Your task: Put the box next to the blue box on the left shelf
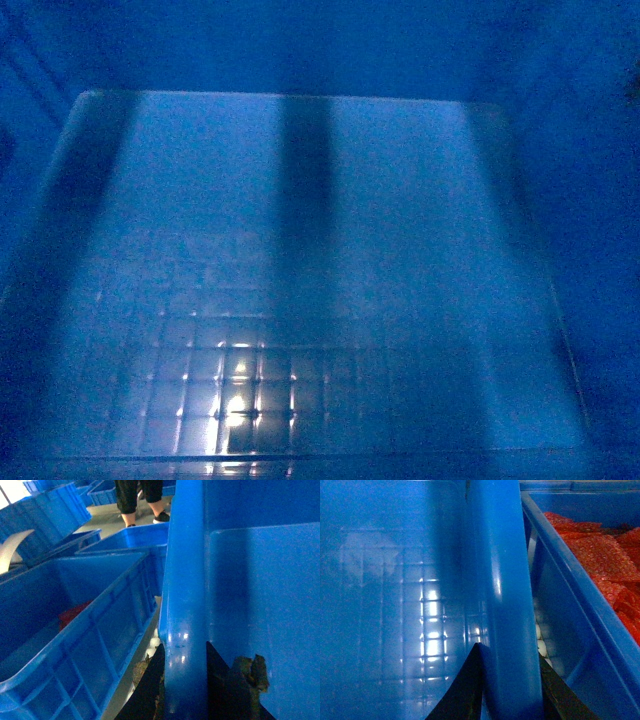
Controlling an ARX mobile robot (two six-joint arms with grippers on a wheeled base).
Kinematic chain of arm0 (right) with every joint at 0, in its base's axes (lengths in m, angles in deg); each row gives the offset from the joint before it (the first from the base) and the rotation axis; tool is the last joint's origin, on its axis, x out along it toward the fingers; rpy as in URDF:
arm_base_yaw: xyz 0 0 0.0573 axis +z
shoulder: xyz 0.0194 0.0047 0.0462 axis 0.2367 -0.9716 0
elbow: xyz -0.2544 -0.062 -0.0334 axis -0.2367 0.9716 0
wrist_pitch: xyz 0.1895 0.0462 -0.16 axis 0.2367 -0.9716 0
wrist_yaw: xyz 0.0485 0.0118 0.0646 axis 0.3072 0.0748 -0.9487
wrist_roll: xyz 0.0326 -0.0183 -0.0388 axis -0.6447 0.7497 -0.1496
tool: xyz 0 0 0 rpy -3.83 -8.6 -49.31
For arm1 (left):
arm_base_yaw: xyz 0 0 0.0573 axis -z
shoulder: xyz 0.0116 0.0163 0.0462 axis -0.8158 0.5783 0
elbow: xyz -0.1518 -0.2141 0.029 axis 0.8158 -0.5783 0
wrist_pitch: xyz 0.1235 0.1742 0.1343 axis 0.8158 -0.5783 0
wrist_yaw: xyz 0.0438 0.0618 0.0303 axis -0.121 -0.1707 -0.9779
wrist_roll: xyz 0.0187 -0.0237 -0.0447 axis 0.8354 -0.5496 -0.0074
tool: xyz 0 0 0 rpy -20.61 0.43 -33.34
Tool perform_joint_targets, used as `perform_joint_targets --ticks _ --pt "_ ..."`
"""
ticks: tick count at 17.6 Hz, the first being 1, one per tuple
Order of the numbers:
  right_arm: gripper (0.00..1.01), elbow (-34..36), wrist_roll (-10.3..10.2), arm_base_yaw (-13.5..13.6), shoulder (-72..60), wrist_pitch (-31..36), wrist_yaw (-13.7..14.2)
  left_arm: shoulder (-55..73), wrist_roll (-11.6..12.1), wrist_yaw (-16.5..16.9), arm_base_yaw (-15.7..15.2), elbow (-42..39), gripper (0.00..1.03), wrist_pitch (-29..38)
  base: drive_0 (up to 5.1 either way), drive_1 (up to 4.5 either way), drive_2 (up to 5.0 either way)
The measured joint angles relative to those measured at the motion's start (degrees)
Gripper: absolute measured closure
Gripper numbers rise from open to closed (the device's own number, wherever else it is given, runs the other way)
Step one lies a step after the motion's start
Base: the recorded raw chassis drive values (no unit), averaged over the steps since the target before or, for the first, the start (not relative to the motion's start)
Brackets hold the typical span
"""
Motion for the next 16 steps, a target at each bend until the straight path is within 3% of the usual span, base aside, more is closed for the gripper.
perform_joint_targets --ticks 3,5,7,16 --pt "0.84 -0.8 0.3 0.5 -4.5 -0.3 -1.3 3.2 -7.3 7.0 -5.7 0.0 0.91 -7.8 0.0 0.00 0.0" --pt "0.84 -0.9 0.5 0.5 -6.5 -0.4 -1.7 5.6 -9.6 9.5 -7.5 -0.5 0.91 -7.9 0.0 0.00 0.0" --pt "0.84 -1.4 0.1 0.5 -7.3 -1.3 -1.7 6.7 -10.1 10.8 -8.2 -0.7 0.91 -7.2 0.0 0.00 0.0" --pt "0.85 -3.3 -2.7 0.5 -8.0 -5.3 -2.3 9.1 -9.6 10.7 -8.1 -0.7 0.91 -5.3 0.0 0.00 0.0"
